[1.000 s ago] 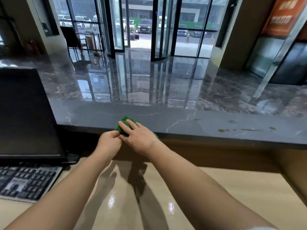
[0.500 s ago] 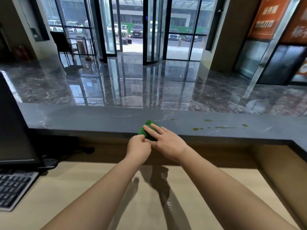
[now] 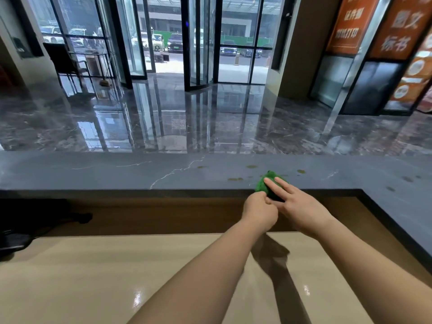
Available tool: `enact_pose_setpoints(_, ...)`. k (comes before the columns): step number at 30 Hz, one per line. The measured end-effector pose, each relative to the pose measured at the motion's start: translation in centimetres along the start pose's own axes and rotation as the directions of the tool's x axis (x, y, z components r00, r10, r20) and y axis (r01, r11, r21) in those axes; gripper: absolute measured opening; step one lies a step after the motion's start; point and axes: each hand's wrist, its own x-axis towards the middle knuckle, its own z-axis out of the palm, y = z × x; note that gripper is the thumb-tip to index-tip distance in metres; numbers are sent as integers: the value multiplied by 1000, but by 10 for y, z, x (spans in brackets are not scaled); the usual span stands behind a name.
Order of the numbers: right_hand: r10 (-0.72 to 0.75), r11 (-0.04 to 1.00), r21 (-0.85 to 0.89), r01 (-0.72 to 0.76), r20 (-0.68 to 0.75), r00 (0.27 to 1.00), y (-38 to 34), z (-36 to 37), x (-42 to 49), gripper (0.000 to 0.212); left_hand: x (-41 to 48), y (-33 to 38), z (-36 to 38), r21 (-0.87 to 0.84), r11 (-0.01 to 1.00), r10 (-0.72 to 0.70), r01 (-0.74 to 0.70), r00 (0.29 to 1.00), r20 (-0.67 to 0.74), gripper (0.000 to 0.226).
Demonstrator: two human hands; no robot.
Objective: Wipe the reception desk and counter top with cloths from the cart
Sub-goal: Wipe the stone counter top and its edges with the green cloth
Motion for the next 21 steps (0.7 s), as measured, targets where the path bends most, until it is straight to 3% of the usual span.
enact_pose_setpoints(3,92,993,74,-95,34,995,14,-3,-15,80,3,6,13,-8,1000,-13,15,990,141,52)
enact_pose_setpoints(6,262,887,355,-295,139,955,21,-8,-16,65,1,2,2,8,1000,16,-18,979,205,68)
enact_pose_setpoints(7,353,781,500,-374,140,925,22,-11,-12,58,1,0,-8,27,998,50,-55,982,181,65)
enact_pose_setpoints(9,542,419,771,-480,212,813,27,-19,-2,50,-1,-3,-37,79,991,104,-110,992,77,57)
enact_pose_setpoints(11,688,25,891,-454,314,654,35,-28,8,49,-5,-8,-76,160,980,128,-116,990,-64,52)
enact_pose_setpoints(12,745,-49,894,-446,330,580,39,-30,13,49,-7,-13,-98,228,969,124,-92,983,-132,51)
enact_pose_setpoints(14,802,53,830,-556,296,519,43,-29,24,51,-13,-23,-138,415,910,101,9,965,-242,51)
enact_pose_setpoints(17,752,335,558,-760,328,572,29,-19,44,51,-25,-34,-184,754,631,35,185,963,-266,53)
enact_pose_setpoints(19,744,406,434,-804,353,567,10,-18,57,46,-34,-39,-198,842,504,-21,191,978,-210,60)
enact_pose_setpoints(21,720,446,443,-778,338,606,-18,-26,77,42,-37,-45,-204,865,477,-39,157,987,-158,66)
